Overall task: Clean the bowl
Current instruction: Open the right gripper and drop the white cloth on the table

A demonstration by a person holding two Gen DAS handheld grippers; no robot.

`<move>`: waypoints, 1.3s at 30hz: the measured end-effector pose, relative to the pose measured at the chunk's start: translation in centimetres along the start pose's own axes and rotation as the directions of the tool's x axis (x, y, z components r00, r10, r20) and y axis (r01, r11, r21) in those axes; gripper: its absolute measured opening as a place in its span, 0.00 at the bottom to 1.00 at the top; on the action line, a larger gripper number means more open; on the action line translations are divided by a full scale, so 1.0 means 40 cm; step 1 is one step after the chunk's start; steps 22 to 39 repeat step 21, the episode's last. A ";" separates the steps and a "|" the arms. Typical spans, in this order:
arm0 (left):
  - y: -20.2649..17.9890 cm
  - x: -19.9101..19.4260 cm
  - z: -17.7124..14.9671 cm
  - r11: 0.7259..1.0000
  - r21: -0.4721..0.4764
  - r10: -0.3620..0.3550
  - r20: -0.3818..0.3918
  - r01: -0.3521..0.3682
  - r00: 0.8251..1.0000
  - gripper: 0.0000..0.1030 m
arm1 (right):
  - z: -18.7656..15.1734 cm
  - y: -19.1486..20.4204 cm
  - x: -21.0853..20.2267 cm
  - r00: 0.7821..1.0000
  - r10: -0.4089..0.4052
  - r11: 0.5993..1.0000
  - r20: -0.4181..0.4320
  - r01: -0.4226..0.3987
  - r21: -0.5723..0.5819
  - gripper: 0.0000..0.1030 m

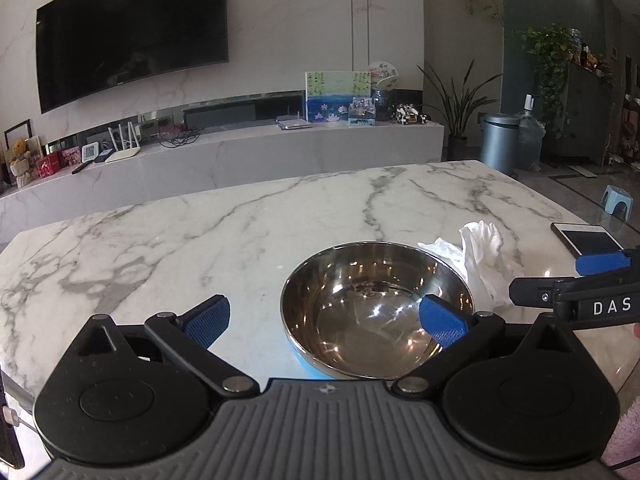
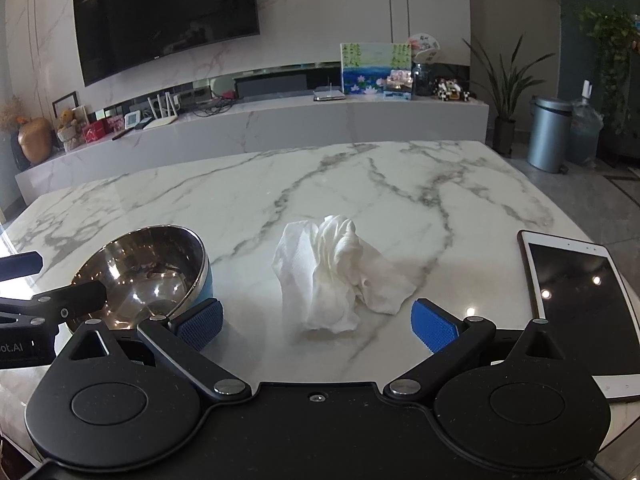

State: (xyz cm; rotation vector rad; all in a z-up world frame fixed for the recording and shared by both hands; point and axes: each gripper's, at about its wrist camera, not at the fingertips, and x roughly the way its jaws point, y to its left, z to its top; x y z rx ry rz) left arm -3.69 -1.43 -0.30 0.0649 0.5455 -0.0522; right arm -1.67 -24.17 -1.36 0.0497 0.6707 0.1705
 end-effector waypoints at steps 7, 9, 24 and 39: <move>0.013 0.002 -0.001 1.000 -0.025 -0.013 -0.017 0.013 1.000 0.99 | -0.009 0.018 0.000 1.000 0.004 0.999 0.003 -0.004 -0.032 0.97; 0.011 0.004 -0.001 1.000 -0.020 -0.012 -0.022 0.011 1.000 0.99 | -0.011 0.019 0.003 1.000 0.004 0.999 0.001 -0.004 -0.034 0.97; 0.022 0.007 -0.006 0.999 -0.041 0.001 -0.020 -0.002 1.000 0.98 | -0.009 0.020 0.008 1.000 -0.002 0.999 -0.001 0.001 -0.037 0.97; 0.022 0.007 -0.006 0.999 -0.041 0.001 -0.020 -0.002 1.000 0.98 | -0.009 0.020 0.008 1.000 -0.002 0.999 -0.001 0.001 -0.037 0.97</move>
